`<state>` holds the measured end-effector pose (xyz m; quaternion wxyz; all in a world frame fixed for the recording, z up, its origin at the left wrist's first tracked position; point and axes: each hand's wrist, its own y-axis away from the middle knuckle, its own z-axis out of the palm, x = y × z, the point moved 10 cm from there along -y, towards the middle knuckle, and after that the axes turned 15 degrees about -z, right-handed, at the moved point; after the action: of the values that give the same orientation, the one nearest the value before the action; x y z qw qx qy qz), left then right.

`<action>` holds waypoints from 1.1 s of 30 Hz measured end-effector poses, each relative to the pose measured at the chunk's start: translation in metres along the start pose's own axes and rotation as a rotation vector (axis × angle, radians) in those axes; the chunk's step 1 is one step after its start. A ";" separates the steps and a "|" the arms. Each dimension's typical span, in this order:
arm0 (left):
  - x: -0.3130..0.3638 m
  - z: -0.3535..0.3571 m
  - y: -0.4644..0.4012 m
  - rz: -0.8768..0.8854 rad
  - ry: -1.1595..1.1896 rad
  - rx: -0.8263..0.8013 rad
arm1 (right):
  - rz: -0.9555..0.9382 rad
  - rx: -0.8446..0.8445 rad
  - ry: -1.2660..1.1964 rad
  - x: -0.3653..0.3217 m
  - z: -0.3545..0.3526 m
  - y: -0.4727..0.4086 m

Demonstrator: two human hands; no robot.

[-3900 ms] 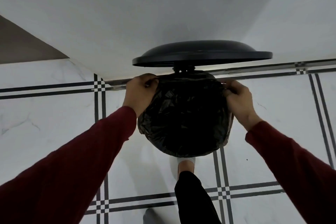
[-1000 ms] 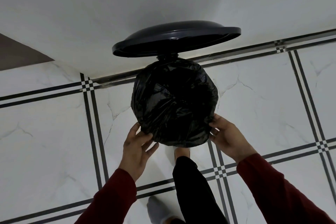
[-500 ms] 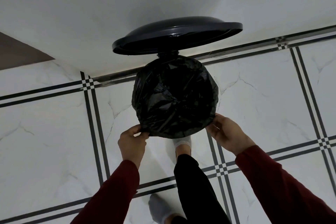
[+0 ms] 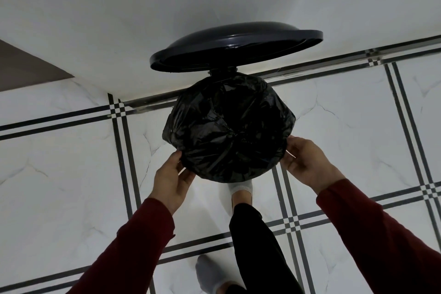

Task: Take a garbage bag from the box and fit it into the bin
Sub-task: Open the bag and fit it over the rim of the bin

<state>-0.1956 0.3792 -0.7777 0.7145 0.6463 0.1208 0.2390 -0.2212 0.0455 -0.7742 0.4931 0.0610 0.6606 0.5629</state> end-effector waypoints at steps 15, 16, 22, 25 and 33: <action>0.010 0.012 0.012 0.076 0.036 0.072 | -1.086 0.026 0.859 -0.084 0.087 0.082; 0.011 0.015 0.014 0.097 0.021 0.055 | -1.092 -0.156 0.970 -0.064 0.120 0.081; 0.008 0.015 0.008 0.104 0.023 0.118 | -0.419 -0.561 1.761 0.055 0.174 -0.034; 0.006 0.013 0.004 0.099 0.043 0.134 | -0.361 -0.613 1.812 0.059 0.181 -0.053; 0.005 0.012 0.000 0.084 0.073 0.124 | -0.251 -0.688 2.084 0.065 0.178 -0.066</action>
<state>-0.1857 0.3714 -0.7752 0.6577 0.6845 0.1342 0.2843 -0.0948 0.1844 -0.8438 -0.2609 -0.6512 0.5620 0.4381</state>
